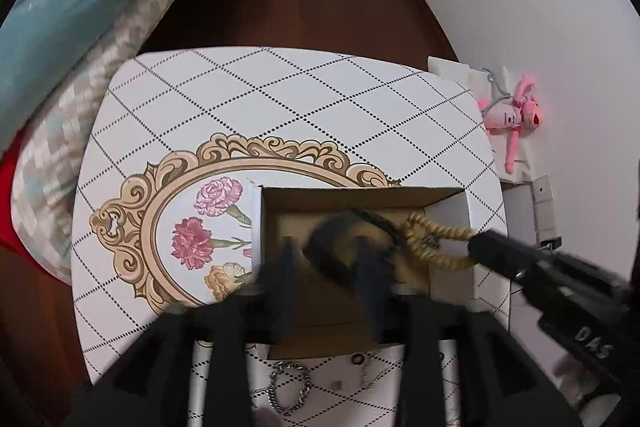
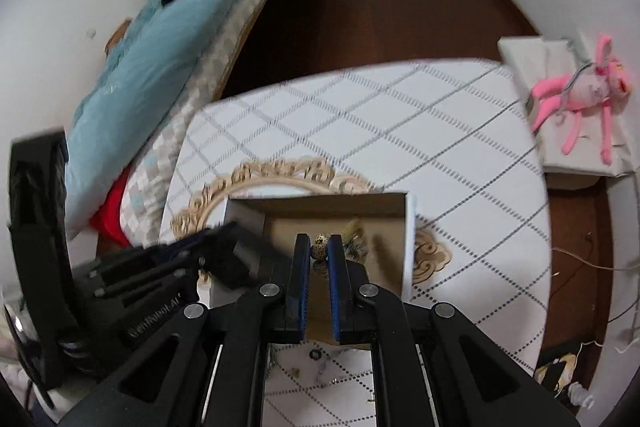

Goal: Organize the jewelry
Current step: 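Carry the black band with the left gripper into the box while the right gripper drops the bead bracelet in, then withdraw both open grippers from the box back over the table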

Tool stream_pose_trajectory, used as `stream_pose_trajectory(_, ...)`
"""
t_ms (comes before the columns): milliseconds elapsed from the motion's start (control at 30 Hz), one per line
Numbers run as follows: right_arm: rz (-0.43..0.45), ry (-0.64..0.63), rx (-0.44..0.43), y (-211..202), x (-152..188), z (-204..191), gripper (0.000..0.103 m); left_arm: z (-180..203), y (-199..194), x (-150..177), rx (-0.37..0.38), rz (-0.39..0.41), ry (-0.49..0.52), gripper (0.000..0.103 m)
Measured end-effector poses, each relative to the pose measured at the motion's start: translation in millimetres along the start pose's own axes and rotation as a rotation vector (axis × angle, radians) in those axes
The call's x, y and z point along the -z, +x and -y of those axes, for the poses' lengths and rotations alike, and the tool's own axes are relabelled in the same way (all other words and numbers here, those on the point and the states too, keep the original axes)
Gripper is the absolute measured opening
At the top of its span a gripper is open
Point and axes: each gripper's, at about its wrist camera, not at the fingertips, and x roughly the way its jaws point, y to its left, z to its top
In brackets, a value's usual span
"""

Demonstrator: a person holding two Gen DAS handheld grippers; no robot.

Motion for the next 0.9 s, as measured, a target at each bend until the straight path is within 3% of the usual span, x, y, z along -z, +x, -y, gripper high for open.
stream_pose_trajectory(33, -0.016, 0.012, -0.002, 3.7, -0.3, 2.5, 0.01, -1.7, -1.8, 0.0, 0.002, 0.012, -0.004, 0.069)
stream_pose_trajectory(67, -0.031, 0.017, -0.008, 6.9, -0.1, 4.9, 0.014, -1.2, -3.6, -0.5, -0.004, 0.022, -0.003, 0.074)
stream_pose_trajectory(100, -0.038, 0.027, -0.001, 9.4, 0.4, 8.5, 0.019, -2.7, -6.1, 0.6, -0.017, 0.032, -0.003, 0.074)
stream_pose_trajectory(167, -0.026, 0.033, 0.014, 7.4, 2.4, 10.7, 0.047, -6.5, -7.8, 1.5, -0.032, 0.035, -0.007, 0.076)
stream_pose_trajectory(200, -0.018, 0.032, 0.029, 5.6, 4.1, 11.7, 0.051, -8.2, -8.7, 2.8, -0.047, 0.042, -0.007, 0.08)
stream_pose_trajectory(233, -0.005, 0.02, 0.065, 3.4, 7.6, 11.6, 0.055, -9.7, -9.6, 5.2, -0.068, 0.053, -0.004, 0.092)
stream_pose_trajectory(300, 0.012, -0.015, 0.16, 0.1, 11.6, 8.5, 0.066, -12.4, -10.5, 13.0, -0.121, 0.085, 0.004, 0.098)
stream_pose_trajectory(367, 0.021, -0.046, 0.254, 1.7, 19.0, 6.4, 0.092, -14.9, -7.7, 21.3, -0.156, 0.105, 0.004, 0.101)
stream_pose_trajectory(433, 0.023, -0.088, 0.351, 8.0, 28.3, 2.3, 0.095, -17.1, -2.6, 29.1, -0.184, 0.113, 0.008, 0.103)
stream_pose_trajectory(500, 0.016, -0.103, 0.391, 15.9, 35.3, 1.6, 0.096, -18.9, 3.4, 36.6, -0.211, 0.114, 0.018, 0.103)
stream_pose_trajectory(567, 0.0, -0.096, 0.391, 23.3, 41.5, 3.8, 0.101, -19.9, 6.5, 40.9, -0.226, 0.112, 0.023, 0.103)
stream_pose_trajectory(900, 0.041, -0.064, 0.418, 17.3, 55.8, 7.0, 0.101, -18.4, -9.5, 55.2, -0.24, 0.153, 0.009, 0.103)
